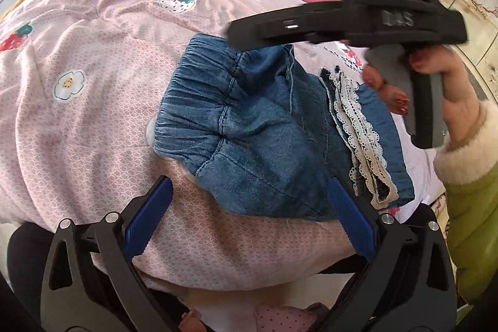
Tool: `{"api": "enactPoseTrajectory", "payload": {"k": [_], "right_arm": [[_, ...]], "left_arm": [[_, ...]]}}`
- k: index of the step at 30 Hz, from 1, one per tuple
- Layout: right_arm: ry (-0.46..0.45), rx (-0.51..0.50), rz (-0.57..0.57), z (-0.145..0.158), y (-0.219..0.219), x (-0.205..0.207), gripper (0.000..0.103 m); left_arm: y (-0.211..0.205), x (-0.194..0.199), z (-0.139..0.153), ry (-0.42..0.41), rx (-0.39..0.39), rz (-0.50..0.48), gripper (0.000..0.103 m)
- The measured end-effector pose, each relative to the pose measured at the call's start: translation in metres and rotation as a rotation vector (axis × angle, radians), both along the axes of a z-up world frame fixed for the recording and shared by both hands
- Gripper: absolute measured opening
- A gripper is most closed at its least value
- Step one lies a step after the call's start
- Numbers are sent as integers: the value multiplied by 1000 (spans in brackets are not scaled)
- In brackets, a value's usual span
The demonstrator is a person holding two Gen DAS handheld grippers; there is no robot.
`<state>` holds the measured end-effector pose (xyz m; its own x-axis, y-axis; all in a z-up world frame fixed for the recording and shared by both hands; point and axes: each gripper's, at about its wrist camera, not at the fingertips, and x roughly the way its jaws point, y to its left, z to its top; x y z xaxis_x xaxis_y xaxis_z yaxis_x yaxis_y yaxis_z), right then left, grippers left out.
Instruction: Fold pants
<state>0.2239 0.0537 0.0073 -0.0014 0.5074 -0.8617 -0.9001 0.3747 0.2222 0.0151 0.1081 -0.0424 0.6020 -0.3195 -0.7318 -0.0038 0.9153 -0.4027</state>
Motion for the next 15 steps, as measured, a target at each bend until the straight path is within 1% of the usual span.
{"api": "enactPoseTrajectory", "payload": {"k": [3, 4, 5, 6, 7, 8, 10, 12, 13, 15], "right_arm": [[30, -34, 40, -12, 11, 1, 96], [37, -41, 59, -16, 13, 0, 93], [51, -53, 74, -21, 15, -2, 85], [93, -68, 83, -27, 17, -2, 70], [117, -70, 76, -32, 17, -1, 68], [117, -65, 73, -32, 16, -1, 65], [135, -31, 53, -28, 9, 2, 49], [163, 15, 28, -22, -2, 7, 39], [161, 33, 25, -18, -6, 8, 36], [165, 71, 22, -10, -17, 6, 35]], "left_arm": [[1, 3, -3, 3, -12, -4, 94], [1, 5, -3, 4, -14, -6, 94], [0, 6, -4, 3, -16, -7, 94], [0, 7, -4, 2, -20, -8, 94], [0, 9, -5, 2, -26, -7, 94], [1, 11, -6, 3, -41, -5, 94], [2, 15, -8, 8, -77, -1, 94], [5, 19, -11, 10, -113, 7, 94], [6, 20, -11, 10, -122, 11, 94], [7, 22, -11, 5, -136, 15, 94]]}}
